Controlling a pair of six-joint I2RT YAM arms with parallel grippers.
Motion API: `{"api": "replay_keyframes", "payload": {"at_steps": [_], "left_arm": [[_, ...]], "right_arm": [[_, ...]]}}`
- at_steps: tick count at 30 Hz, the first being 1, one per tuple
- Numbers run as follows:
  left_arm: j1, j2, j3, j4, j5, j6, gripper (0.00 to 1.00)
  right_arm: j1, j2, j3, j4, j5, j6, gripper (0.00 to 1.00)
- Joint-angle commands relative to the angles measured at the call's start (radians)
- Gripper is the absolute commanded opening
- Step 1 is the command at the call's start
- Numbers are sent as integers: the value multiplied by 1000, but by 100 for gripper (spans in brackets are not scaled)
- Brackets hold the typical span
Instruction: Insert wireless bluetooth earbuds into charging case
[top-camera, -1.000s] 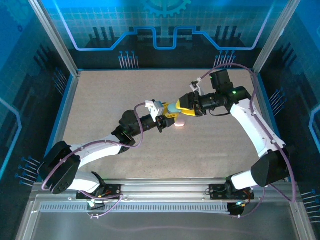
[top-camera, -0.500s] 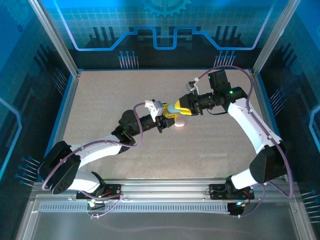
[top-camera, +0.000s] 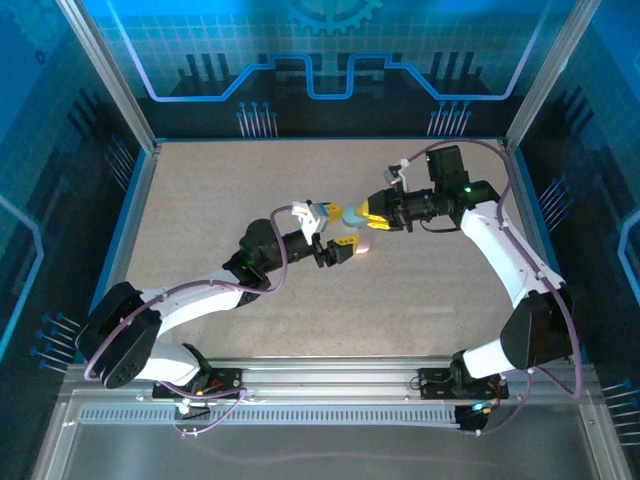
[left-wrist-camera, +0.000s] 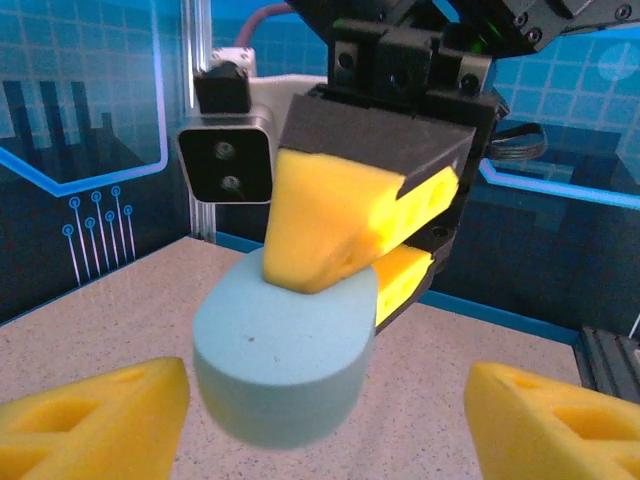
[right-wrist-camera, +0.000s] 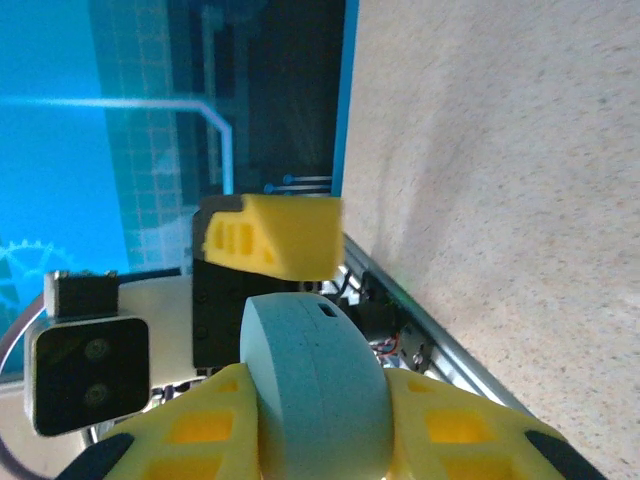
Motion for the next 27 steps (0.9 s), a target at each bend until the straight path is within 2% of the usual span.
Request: {"api": "replay_keyframes", "payload": {"at_steps": [1, 6, 13, 16, 19, 27], "left_arm": [[-1, -54, -32, 4, -42, 20, 77], [1, -138, -74, -21, -165, 21, 85], [14, -237, -26, -245, -320, 3, 89], [29, -252, 7, -339, -333, -33, 91], [39, -257, 35, -409, -332, -57, 91], [47, -265, 31, -423, -335, -61, 92]], "right_arm": [[-55, -30, -52, 24, 69, 15, 15], [-82, 5, -156, 39, 137, -7, 16], [-25, 140, -254, 103, 178, -24, 16], [14, 203, -276, 134, 200, -21, 16], [43, 273, -292, 202, 166, 6, 17], [77, 381, -280, 227, 241, 13, 17]]}}
